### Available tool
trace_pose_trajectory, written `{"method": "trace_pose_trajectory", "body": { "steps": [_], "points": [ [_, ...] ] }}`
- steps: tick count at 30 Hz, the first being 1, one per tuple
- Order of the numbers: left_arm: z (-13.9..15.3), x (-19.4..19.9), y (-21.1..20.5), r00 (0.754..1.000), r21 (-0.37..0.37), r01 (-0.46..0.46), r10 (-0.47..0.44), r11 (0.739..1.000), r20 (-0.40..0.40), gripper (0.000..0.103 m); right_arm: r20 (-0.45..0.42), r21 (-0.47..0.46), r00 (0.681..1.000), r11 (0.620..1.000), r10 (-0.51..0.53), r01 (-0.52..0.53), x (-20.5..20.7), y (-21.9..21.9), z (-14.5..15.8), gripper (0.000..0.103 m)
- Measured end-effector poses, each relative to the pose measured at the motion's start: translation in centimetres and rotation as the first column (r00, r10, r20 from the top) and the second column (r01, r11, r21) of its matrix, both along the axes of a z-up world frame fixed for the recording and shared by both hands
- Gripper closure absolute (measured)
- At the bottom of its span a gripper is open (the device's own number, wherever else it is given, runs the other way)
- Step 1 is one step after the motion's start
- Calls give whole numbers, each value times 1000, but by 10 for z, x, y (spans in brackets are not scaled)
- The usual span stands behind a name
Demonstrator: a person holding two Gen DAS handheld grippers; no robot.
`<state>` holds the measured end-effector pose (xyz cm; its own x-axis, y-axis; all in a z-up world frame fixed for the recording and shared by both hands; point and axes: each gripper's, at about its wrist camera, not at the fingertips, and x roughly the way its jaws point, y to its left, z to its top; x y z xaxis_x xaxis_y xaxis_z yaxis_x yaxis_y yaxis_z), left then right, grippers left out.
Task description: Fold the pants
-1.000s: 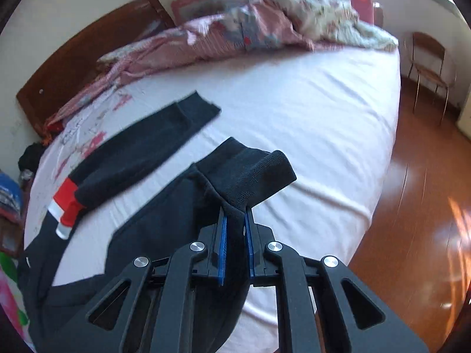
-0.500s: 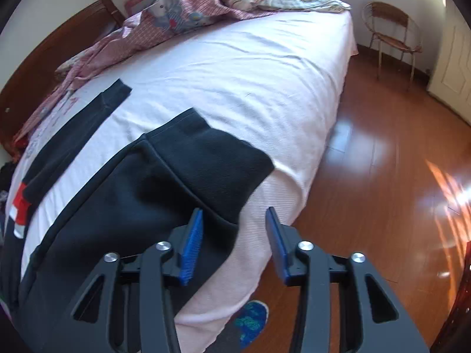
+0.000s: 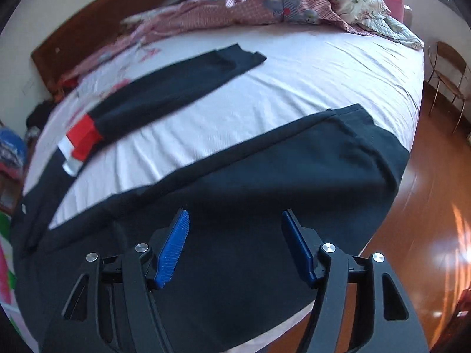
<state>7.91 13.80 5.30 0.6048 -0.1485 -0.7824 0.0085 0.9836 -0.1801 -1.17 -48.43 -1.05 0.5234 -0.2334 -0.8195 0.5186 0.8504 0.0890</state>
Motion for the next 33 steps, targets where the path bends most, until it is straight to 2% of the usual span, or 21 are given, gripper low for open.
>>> {"method": "trace_pose_trajectory", "body": {
  "steps": [2,5,6,8,9,14,19,21,22,27,30,32,33],
  "points": [
    [0,23,20,999,-8,45,-45,999,21,2,55,-38,998,999,-9,11,1,19,16,38],
    [-3,56,45,983,-7,150,-149,989,111,2,112,8,993,1000,20,-21,3,42,40,38],
    [-7,70,51,975,-8,193,-191,981,114,2,114,15,993,999,35,-37,4,50,46,38],
    [-19,95,62,969,1,217,-215,976,118,2,95,38,993,996,73,-76,10,67,54,38],
    [-27,108,69,960,-26,257,-253,966,120,2,84,44,993,996,78,-81,12,75,58,38],
    [-56,150,75,938,-58,333,-325,941,117,3,68,135,993,985,100,-109,25,111,67,38],
    [-85,173,70,914,-120,403,-394,907,91,23,57,154,987,976,150,-157,50,144,74,38],
    [-95,181,69,913,-125,406,-400,905,76,26,60,168,981,967,183,-190,61,156,75,38],
    [-98,183,70,912,-140,410,-402,901,79,31,56,165,980,966,192,-198,65,162,75,38],
    [-107,188,81,910,-210,415,-410,885,69,39,48,187,963,945,266,-270,80,187,72,38],
    [-112,186,83,902,-224,430,-428,875,62,39,49,204,958,937,281,-285,85,195,69,38],
    [-113,187,82,906,-218,421,-419,881,55,46,45,208,954,931,297,-299,89,200,66,38],
    [-112,187,82,905,-216,423,-421,880,57,54,44,212,953,929,301,-303,91,202,64,38]
  ]
}}
